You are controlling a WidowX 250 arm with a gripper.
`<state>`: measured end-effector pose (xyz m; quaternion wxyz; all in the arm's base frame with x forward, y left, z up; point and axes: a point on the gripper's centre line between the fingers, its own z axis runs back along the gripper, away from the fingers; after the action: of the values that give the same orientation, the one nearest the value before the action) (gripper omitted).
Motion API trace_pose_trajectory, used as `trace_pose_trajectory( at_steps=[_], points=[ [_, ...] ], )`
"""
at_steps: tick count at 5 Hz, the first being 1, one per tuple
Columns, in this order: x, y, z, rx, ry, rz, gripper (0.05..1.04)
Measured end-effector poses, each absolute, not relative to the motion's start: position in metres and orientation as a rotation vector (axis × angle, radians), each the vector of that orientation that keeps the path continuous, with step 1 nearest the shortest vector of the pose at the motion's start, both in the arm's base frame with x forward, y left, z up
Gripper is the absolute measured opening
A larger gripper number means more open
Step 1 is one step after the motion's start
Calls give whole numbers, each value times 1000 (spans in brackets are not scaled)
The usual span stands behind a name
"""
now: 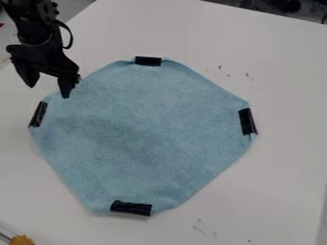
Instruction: Fold the cloth from the top left to the bottom right
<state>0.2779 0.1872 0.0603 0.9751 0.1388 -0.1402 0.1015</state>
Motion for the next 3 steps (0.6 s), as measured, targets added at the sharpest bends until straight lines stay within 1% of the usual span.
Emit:
trace_pose_trajectory(
  at_steps=[1,2,3],
  points=[
    [277,185,50,265,-251,202,1001],
    [322,174,51,254,-233,127,1001],
    [368,161,46,258,-212,25,1001]
  ],
)
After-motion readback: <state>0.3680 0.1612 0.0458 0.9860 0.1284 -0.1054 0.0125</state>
